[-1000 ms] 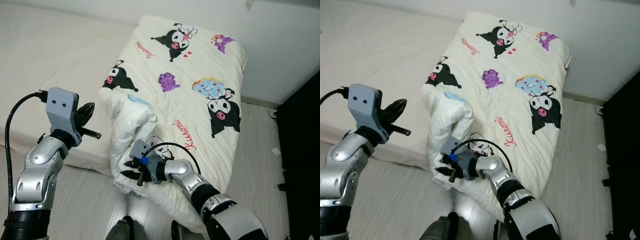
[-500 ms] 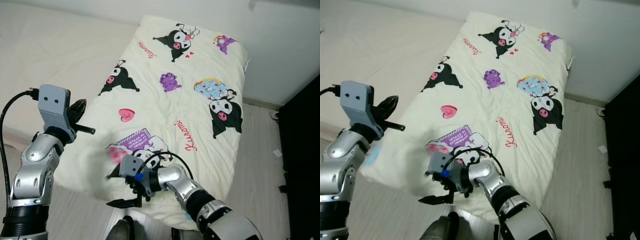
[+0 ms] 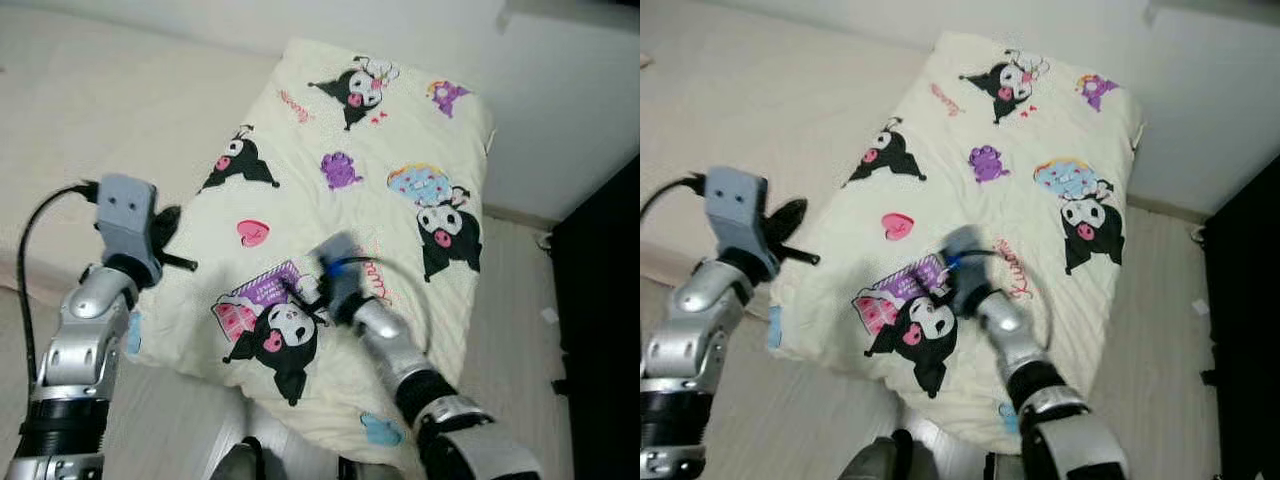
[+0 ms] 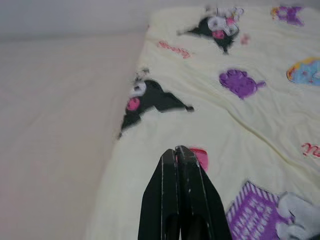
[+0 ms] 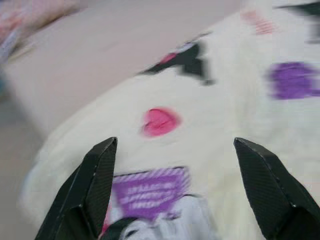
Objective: Clean up the room
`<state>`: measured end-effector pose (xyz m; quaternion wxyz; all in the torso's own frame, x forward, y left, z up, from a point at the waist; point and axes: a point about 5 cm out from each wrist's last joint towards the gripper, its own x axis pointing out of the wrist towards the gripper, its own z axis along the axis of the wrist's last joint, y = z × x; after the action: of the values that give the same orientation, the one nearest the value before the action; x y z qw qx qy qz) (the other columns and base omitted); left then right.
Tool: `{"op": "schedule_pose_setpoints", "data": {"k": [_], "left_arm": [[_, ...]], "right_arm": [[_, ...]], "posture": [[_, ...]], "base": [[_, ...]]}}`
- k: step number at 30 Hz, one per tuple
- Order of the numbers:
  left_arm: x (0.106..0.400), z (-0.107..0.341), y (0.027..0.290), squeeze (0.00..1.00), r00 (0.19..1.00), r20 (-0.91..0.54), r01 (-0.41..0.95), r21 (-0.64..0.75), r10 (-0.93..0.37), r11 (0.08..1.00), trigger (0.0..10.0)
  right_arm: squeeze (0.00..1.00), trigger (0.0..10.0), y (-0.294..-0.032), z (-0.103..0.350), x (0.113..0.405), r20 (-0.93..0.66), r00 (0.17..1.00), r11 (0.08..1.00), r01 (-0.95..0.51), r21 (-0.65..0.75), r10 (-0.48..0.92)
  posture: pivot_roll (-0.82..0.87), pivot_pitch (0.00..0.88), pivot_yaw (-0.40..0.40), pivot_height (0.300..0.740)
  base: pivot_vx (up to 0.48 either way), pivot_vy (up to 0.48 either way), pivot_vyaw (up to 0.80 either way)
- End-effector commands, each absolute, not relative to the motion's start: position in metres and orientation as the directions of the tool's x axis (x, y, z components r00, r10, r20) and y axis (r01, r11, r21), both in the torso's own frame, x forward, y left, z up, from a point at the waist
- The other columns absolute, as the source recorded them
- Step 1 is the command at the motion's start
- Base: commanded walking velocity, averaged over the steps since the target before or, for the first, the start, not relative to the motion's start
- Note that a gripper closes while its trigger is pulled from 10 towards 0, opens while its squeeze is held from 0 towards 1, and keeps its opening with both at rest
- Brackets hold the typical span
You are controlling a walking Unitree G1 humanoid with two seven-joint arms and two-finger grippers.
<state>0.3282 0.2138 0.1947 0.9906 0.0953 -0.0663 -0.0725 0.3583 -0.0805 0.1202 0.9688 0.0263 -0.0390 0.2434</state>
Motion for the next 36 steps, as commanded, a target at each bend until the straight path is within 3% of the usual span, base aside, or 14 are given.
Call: {"op": "schedule_pose_setpoints", "data": {"k": [1, 13, 18, 29, 36], "left_arm": [[0.325, 0.169, 0.204, 0.00, 0.985, 0.019, 0.165, 0.190, -0.172, 0.968, 10.0], [0.308, 0.102, 0.178, 0.00, 0.989, -0.147, 0.035, 0.053, -0.027, 0.998, 10.0], [0.310, 0.098, 0.165, 0.00, 0.986, -0.160, 0.070, 0.094, -0.054, 0.993, 10.0], [0.307, 0.095, 0.146, 0.00, 0.981, -0.168, 0.114, 0.085, -0.098, 0.990, 10.0], [0.303, 0.089, 0.144, 0.00, 0.968, -0.229, 0.109, 0.000, -0.106, 0.994, 10.0]], "right_arm": [[0.00, 10.0, -0.090, 0.103, 0.351, 0.049, 0.923, 0.916, -0.385, 0.117, 0.381], [0.00, 10.0, -0.136, 0.066, 0.308, -0.004, 0.995, 0.992, -0.104, 0.068, 0.104], [0.00, 10.0, -0.147, 0.057, 0.299, -0.041, 0.999, 0.997, -0.021, 0.071, 0.024], [0.00, 10.0, -0.140, 0.060, 0.294, -0.062, 0.997, 0.997, -0.030, 0.075, 0.035], [0.00, 10.0, -0.137, 0.060, 0.294, -0.070, 0.997, 0.997, -0.040, 0.073, 0.045]], "posture": [[0.05, 0.170, -0.003, 0.740], [-0.01, 0.089, 0.038, 0.740], [-0.01, 0.083, 0.042, 0.740], [-0.01, 0.081, 0.038, 0.740], [-0.01, 0.082, 0.028, 0.740]], "base": [[0.000, 0.000, 0.00], [0.000, 0.000, 0.00], [0.000, 0.000, 0.64], [0.000, 0.000, 0.80], [0.000, 0.000, 0.80]]}}
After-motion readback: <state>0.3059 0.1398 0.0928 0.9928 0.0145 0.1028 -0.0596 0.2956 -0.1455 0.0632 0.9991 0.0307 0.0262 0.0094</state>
